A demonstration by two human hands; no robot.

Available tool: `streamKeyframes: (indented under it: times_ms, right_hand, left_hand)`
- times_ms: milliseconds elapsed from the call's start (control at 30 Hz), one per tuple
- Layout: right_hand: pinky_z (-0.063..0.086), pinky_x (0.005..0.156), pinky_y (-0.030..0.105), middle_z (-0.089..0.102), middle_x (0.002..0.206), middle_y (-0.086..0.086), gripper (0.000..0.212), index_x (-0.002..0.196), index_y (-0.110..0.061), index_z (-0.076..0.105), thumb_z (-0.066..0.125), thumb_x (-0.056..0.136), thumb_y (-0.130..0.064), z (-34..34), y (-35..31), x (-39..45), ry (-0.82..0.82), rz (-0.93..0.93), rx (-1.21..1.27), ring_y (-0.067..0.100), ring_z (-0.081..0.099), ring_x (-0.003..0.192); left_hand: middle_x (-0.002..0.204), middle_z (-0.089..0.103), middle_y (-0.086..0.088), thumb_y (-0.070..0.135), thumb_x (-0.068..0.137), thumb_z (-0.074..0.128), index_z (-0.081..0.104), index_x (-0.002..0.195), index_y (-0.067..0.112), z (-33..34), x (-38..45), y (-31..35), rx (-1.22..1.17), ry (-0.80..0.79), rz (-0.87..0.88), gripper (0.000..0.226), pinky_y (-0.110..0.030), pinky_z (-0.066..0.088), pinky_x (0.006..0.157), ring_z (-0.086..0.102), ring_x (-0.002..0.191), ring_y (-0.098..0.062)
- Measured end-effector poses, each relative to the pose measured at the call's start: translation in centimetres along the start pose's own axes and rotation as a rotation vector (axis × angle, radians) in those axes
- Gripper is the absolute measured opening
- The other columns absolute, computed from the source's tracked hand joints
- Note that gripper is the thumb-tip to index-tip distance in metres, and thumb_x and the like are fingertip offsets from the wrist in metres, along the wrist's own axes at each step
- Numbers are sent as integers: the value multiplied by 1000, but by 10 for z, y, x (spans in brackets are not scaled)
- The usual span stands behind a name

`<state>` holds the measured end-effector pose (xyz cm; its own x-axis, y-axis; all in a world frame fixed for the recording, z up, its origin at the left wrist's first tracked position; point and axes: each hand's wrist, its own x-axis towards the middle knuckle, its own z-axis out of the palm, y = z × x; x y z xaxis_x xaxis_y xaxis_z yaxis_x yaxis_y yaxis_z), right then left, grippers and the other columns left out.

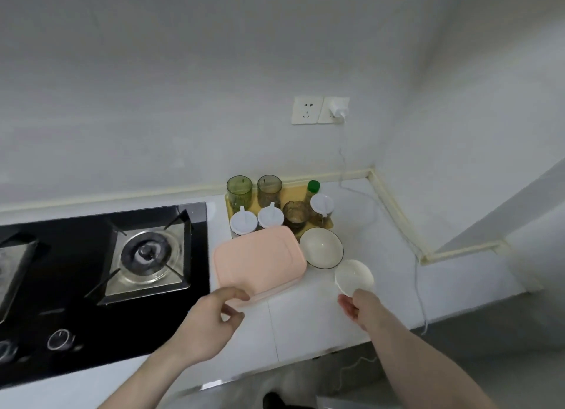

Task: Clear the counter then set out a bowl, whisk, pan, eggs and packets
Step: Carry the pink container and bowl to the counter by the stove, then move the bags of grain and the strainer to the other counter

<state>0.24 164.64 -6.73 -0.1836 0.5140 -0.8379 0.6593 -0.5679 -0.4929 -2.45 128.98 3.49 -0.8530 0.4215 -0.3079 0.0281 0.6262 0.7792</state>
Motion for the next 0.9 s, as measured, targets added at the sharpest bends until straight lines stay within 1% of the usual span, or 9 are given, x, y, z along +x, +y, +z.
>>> streamKeyframes:
  times_ms: [133,300,400,467,533,567,667,733,900]
  right_hand:
    - [51,33,26,69,55,13,39,136,10,46,38,99,2,4,-12,14,13,-38,24,19,64,37]
    - [56,60,32,71,94,15,40,136,0,46,40,106,-26,12,2,17,-3,-177,186,23,68,66]
    - [50,55,29,65,84,10,42,119,-5,54,35,106,-40,29,34,4,8,-195,144,25,64,59]
    - [44,45,23,57,75,11,26,109,-11,54,41,106,-32,44,62,-21,-44,-230,40,18,57,46]
    - [36,33,16,54,73,13,4,103,-15,52,48,103,-15,62,99,-54,-199,-320,-182,10,50,33]
    - [38,32,17,57,78,13,7,101,-16,51,51,101,-10,67,114,-66,-277,-387,-315,11,52,36]
    - [59,59,36,65,96,3,17,97,-30,57,59,95,-13,86,160,-100,-586,-625,-750,21,67,62]
    - [60,75,40,66,99,-6,16,98,-34,59,59,93,-19,101,183,-130,-755,-736,-964,20,71,73]
    - [58,90,43,67,108,-19,27,108,-40,63,59,81,-36,133,241,-222,-1108,-862,-1269,10,70,90]
  left_hand:
    - [111,66,26,15,89,68,68,103,36,13,-7,7,-45,95,-72,26,-9,45,73,67,89,1]
    - [110,68,21,11,90,67,68,104,35,33,-26,3,-117,241,-178,28,-16,53,74,65,92,4]
    - [108,67,15,10,91,66,69,105,33,42,-50,-3,-194,334,-251,27,-18,55,59,63,96,4]
    - [111,67,15,10,92,65,69,106,31,45,-69,-11,-214,384,-284,26,-16,54,57,64,95,4]
    - [115,66,20,13,92,66,68,106,35,42,-103,-23,-216,466,-339,26,-17,55,66,65,93,5]
    - [116,66,23,15,92,66,67,106,36,42,-115,-30,-207,485,-359,26,-18,55,71,65,93,7]
    - [116,65,28,19,91,67,66,105,39,39,-174,-56,-187,577,-454,25,-18,53,79,63,94,10]
    - [114,66,28,20,90,68,65,103,40,39,-222,-73,-191,669,-520,25,-20,55,80,64,93,10]
    - [116,65,25,20,88,70,66,100,40,47,-339,-111,-207,848,-645,24,-22,55,78,66,90,6]
